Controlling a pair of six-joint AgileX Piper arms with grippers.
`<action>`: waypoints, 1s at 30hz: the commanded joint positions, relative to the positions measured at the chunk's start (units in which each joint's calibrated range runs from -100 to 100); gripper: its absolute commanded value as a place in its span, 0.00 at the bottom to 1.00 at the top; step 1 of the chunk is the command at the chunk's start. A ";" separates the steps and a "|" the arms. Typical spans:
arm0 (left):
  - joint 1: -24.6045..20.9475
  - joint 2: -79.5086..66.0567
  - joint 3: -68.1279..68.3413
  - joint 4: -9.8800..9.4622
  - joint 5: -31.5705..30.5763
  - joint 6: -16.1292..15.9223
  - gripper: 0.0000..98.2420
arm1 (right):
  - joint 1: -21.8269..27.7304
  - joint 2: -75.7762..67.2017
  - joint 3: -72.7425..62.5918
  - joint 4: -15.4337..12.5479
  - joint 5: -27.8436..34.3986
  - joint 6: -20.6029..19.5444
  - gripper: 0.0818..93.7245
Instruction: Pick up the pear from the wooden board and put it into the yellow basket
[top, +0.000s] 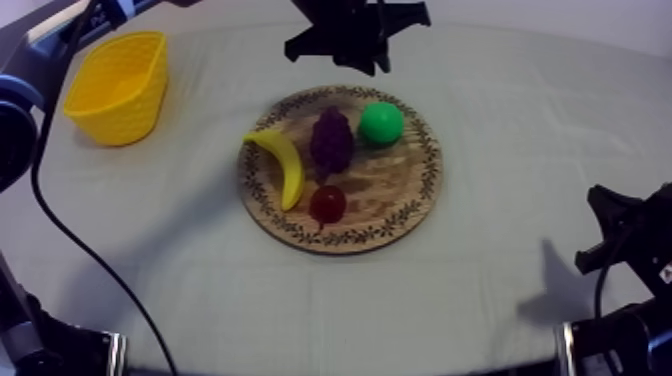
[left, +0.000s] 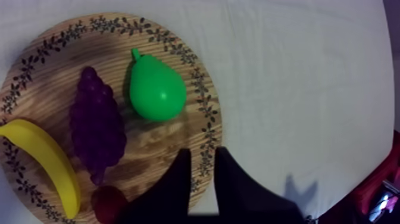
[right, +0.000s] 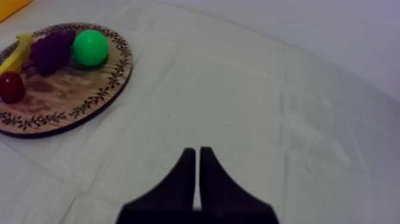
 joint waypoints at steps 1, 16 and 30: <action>0.09 0.12 -0.07 0.09 -0.09 0.40 0.30 | 0.01 -0.04 0.00 -0.01 0.01 0.00 0.00; 0.07 0.85 -0.88 0.08 -0.81 -0.70 0.72 | 0.01 -0.04 0.00 -0.01 0.01 0.00 0.00; -0.68 7.36 -3.96 -0.20 1.12 -0.47 0.90 | 0.01 -0.04 0.00 -0.01 0.01 0.00 0.00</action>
